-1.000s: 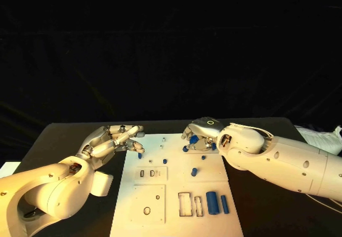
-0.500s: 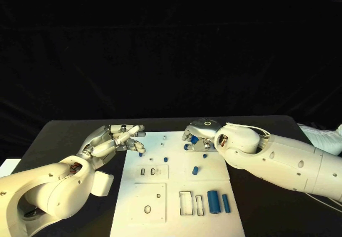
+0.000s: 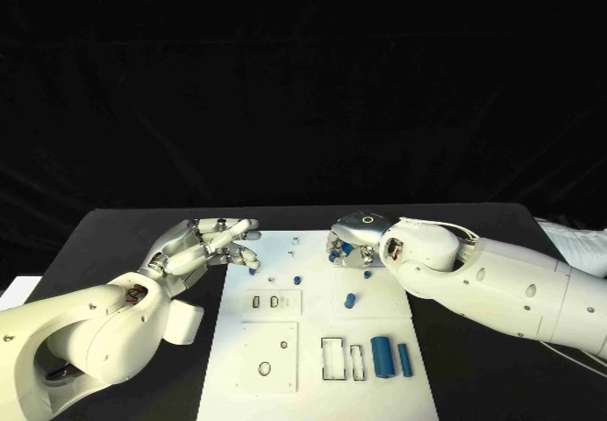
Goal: Assemble the parts on the task board
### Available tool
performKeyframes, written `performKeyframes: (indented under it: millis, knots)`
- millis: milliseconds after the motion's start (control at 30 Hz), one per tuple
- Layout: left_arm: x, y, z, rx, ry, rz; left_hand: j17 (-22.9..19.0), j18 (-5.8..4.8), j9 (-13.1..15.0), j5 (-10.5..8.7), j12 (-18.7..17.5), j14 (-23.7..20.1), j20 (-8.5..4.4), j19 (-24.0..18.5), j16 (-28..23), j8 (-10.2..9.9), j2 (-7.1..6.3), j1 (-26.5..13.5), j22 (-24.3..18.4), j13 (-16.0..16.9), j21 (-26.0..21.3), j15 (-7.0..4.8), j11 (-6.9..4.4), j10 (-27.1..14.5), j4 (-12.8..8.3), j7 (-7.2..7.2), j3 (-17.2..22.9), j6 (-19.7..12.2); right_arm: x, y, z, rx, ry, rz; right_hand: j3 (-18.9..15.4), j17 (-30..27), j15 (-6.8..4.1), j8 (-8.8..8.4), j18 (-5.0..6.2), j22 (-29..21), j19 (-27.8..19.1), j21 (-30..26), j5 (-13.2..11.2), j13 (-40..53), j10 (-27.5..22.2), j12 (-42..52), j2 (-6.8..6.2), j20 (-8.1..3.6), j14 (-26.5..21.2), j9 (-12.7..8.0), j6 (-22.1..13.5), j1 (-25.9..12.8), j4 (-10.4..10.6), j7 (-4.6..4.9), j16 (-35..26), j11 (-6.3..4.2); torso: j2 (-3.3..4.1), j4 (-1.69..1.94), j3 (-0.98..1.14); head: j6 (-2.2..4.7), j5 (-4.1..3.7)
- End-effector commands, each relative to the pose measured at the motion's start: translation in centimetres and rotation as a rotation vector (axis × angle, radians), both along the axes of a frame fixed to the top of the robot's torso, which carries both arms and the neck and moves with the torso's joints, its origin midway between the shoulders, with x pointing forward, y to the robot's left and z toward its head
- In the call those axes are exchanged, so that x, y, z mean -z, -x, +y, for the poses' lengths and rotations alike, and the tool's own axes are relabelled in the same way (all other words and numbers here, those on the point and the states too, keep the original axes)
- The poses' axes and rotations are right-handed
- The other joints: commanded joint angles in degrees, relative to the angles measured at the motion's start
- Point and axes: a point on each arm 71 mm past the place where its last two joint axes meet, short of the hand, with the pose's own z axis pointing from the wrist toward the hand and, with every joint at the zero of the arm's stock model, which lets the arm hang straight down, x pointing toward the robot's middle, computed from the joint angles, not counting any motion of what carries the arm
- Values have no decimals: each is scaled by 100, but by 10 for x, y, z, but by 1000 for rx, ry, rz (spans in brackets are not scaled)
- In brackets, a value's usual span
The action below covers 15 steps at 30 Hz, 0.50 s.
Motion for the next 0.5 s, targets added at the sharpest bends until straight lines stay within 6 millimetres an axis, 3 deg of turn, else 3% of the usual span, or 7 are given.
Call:
performKeyframes:
  millis: [33,200,500]
  knots:
    - [-1,0,-1,10,10,-3,11,-2,-6,-10,-28,-48,-3,3,25,-24,60,14,6,-9,19,6,48,11,-9,21,-37,12,2,0,1,-6,21,7,128,76,-29,60,-70,98,53,74,-29,16,126,20,108,-20,117,46,139,50,32,-12,76,-37,11,-11,1,-13,4]
    - [-1,0,-1,4,12,-2,33,-2,-7,-10,-40,-53,-2,-2,31,-34,76,25,11,-9,27,8,52,10,-19,27,-36,13,1,1,2,-12,9,-2,293,165,-53,108,-88,227,69,173,-83,28,305,29,168,-46,115,109,288,116,71,-24,169,-74,20,-5,1,-20,14]
    - [-1,0,0,-2,14,-3,60,-2,-8,-10,-55,-58,-1,-7,40,-45,98,43,17,-8,38,10,55,12,-34,33,-32,16,-8,3,6,-19,-67,-81,412,183,-57,104,-95,289,56,230,-193,22,375,-1,129,-54,99,159,328,156,84,-8,203,-79,27,-2,5,-16,10]
